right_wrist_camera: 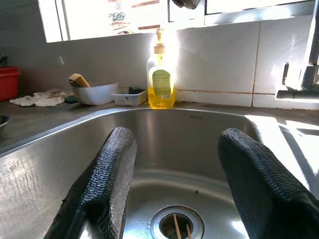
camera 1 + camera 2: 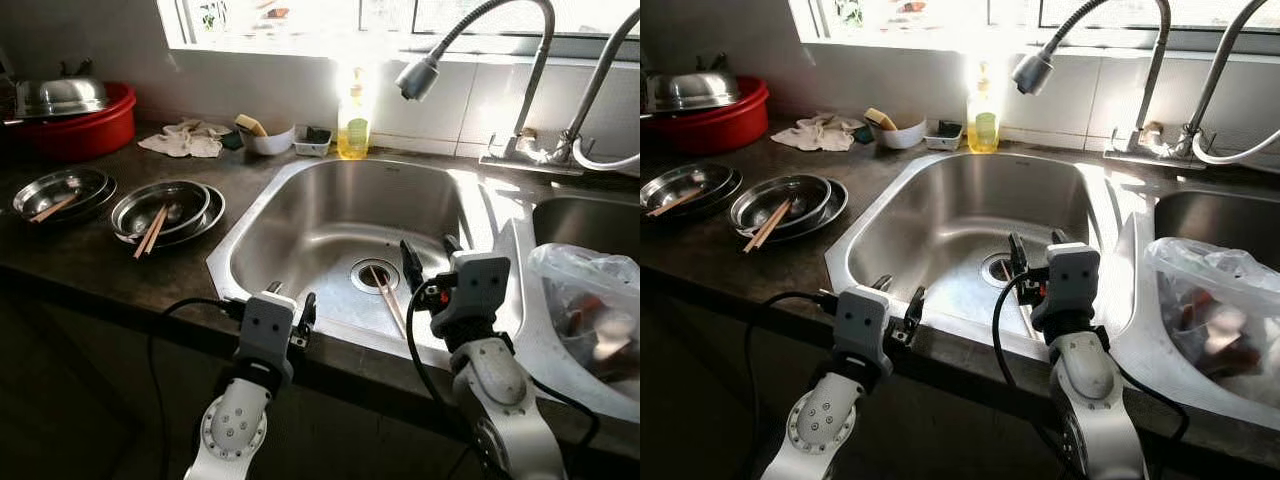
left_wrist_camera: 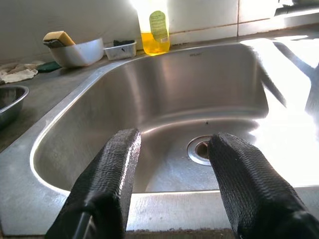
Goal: Kitchen organization
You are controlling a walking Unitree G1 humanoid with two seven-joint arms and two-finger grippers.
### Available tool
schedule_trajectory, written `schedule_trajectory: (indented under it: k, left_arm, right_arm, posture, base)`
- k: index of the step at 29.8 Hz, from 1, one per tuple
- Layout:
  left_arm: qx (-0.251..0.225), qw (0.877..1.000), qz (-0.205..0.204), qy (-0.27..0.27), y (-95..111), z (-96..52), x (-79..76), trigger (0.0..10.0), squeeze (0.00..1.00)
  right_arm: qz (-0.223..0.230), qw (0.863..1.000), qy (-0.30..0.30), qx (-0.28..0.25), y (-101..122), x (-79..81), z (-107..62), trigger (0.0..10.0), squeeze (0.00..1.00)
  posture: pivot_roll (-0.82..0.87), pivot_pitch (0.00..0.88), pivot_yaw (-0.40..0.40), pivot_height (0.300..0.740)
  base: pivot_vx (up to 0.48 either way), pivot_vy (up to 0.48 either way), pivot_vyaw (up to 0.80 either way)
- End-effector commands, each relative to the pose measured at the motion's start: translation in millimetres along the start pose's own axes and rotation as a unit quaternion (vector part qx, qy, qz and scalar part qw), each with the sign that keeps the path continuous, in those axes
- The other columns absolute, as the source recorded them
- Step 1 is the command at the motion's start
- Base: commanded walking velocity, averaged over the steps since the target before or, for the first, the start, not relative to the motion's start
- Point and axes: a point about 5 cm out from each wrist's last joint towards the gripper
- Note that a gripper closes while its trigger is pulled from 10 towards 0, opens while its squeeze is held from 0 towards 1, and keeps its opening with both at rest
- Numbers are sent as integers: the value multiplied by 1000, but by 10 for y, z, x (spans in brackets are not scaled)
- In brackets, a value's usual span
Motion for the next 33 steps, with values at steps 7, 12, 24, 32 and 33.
schedule_trajectory:
  k: [7, 12, 24, 32, 33]
  left_arm:
    - [5, 1000, -1, -6, -35, 9, -9, 10000, 0]
    - [5, 1000, 2, -9, -42, 4, -18, 10000, 0]
    - [4, 1000, 2, -10, -34, 7, -33, 10000, 0]
    - [5, 1000, 6, -16, -44, 5, -39, 10000, 0]
    - [5, 1000, 5, -16, -44, 6, -41, 10000, 0]
  right_arm:
    - [11, 1000, 0, -1, 58, 31, -5, 10000, 0]
    - [10, 1000, 3, 1, 55, 41, -3, 10000, 0]
    - [4, 1000, 7, 13, 7, 61, -21, 10000, 0]
    - [6, 1000, 10, 18, -12, 75, -35, 10000, 0]
    - [5, 1000, 10, 18, -14, 73, -36, 10000, 0]
  posture:
    - [22, 10, 32, 740]
    - [23, 10, 29, 740]
    - [23, 3, 32, 740]
    - [16, 0, 35, 740]
    - [17, 0, 32, 740]
  base:
    - [-140, 0, 0]
    - [-274, 0, 0]
    - [-306, 0, 0]
    - [-311, 0, 0]
    - [-315, 0, 0]
Point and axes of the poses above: a point about 5 cm out from each wrist's last joint towards the gripper, its own z axis pointing out of the wrist towards the gripper, its own y axis along the axis of the wrist's last joint, x = y × z, and after that the axes turned 6 degrees about -z, right-handed
